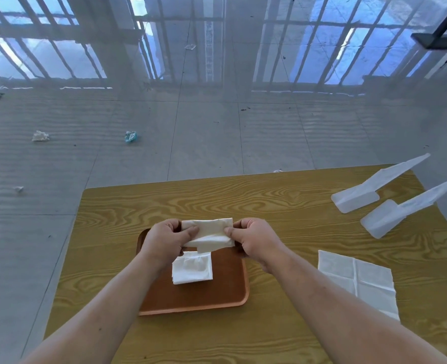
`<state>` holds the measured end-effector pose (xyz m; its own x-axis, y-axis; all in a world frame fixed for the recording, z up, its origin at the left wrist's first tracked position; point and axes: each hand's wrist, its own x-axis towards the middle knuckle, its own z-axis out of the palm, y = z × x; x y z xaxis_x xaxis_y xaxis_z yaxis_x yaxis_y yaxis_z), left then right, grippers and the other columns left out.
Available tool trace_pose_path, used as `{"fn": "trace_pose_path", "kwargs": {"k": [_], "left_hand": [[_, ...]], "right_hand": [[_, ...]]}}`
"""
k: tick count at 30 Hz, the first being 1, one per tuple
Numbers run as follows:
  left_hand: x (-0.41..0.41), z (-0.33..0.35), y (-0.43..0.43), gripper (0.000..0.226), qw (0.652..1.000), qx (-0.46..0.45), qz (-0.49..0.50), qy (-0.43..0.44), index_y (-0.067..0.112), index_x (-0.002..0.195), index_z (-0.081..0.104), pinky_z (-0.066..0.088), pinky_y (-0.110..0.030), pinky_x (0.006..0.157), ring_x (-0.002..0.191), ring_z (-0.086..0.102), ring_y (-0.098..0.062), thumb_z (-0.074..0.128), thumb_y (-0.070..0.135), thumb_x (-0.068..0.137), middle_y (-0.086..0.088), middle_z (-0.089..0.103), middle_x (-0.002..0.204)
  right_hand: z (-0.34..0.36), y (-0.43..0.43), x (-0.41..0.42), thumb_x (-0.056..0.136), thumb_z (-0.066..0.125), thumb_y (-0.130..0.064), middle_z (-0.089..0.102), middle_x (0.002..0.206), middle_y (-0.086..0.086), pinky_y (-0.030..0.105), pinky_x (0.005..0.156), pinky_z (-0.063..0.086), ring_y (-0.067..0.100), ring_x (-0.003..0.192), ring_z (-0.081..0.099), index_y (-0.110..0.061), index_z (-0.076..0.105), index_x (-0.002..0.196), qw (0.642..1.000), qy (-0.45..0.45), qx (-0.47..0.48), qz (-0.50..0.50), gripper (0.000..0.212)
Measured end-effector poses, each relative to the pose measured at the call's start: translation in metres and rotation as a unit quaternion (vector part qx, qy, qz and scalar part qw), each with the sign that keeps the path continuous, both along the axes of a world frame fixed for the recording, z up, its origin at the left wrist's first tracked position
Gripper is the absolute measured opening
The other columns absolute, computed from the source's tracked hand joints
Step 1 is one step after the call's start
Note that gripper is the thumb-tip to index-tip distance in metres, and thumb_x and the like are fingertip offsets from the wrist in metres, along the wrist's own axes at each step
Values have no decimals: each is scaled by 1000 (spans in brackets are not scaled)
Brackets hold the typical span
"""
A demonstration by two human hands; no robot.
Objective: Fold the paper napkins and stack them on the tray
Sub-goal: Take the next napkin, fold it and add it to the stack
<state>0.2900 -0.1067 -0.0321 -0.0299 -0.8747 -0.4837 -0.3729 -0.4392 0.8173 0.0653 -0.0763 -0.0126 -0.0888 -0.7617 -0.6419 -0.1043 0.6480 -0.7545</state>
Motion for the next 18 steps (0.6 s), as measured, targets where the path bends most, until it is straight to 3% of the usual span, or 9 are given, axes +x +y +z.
{"fn": "trace_pose_path", "kwargs": {"k": [6, 10, 14, 18], "left_hand": [[30, -35, 13, 16, 999, 40, -4, -34, 15, 83, 78, 57, -27, 62, 70, 72, -16, 81, 27, 92, -3, 79, 80], [44, -62, 22, 29, 994, 52, -12, -92, 16, 70, 68, 48, -29, 52, 53, 56, -10, 81, 32, 90, 7, 62, 56], [54, -84, 26, 32, 983, 46, -54, -169, 19, 71, 66, 42, -32, 54, 54, 53, -13, 79, 43, 89, 6, 63, 60], [57, -95, 35, 39, 965, 40, -85, -243, 24, 69, 57, 37, -30, 49, 57, 57, -12, 76, 54, 85, 8, 65, 64]], "right_hand": [[-35, 3, 25, 96, 70, -14, 77, 85, 12, 41, 71, 62, 16, 63, 68, -5, 74, 98, 994, 58, 33, 88, 10], [-57, 6, 40, 96, 66, -14, 80, 87, 17, 32, 56, 59, 14, 55, 69, -3, 70, 95, 981, 117, 55, 144, 12], [-78, 7, 52, 92, 60, -13, 79, 81, 18, 37, 59, 58, 21, 57, 68, -6, 67, 84, 962, 173, 67, 200, 12], [-93, 10, 57, 91, 63, -31, 76, 80, 2, 38, 66, 58, 23, 73, 71, -18, 65, 79, 916, 282, 54, 280, 18]]}}
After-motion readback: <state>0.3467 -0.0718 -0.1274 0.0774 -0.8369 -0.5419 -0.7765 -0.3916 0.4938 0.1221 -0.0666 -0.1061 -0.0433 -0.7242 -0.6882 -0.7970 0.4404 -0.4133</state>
